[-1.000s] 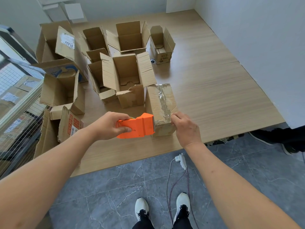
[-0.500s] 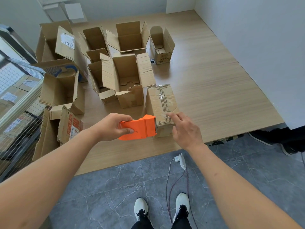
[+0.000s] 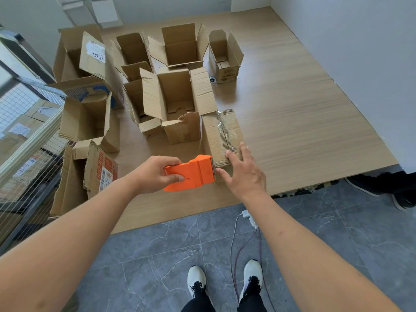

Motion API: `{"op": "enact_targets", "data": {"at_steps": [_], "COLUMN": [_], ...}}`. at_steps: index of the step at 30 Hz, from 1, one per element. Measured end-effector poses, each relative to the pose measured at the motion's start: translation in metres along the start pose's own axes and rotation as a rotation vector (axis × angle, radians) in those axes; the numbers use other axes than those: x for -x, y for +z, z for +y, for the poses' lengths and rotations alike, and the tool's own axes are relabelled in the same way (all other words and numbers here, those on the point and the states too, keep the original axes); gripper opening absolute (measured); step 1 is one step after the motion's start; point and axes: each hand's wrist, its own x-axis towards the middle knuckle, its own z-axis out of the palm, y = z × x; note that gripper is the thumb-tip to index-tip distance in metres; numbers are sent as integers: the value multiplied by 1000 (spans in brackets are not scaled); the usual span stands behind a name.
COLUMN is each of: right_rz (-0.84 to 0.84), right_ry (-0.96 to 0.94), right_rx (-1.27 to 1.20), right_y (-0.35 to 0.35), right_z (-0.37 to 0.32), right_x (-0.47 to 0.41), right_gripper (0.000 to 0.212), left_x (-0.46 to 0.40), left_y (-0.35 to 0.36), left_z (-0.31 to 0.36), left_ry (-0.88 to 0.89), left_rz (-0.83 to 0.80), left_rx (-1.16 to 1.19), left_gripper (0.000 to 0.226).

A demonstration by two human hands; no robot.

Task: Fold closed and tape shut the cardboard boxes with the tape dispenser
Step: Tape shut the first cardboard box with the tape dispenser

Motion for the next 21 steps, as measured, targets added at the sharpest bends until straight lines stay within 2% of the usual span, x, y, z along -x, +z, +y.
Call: {"op": "enact_targets", "data": {"at_steps": [5, 11, 21], "right_rz": [19, 31, 9], "right_ry": [-35, -50, -40], "right_rx": [-8, -6, -19], "right_y": [5, 5, 7], "right_z": [1, 2, 3], "right_x": [1, 2, 1], "right_gripper": [64, 64, 64], "left_x": [4, 12, 24], "left_y": [4, 2, -7], "left_z": [-5, -6, -9], "left_ry": [-9, -3, 2], "left_rz": [-1, -29, -69], "left_rx": [0, 33, 20], "left_gripper": [13, 26, 27]}}
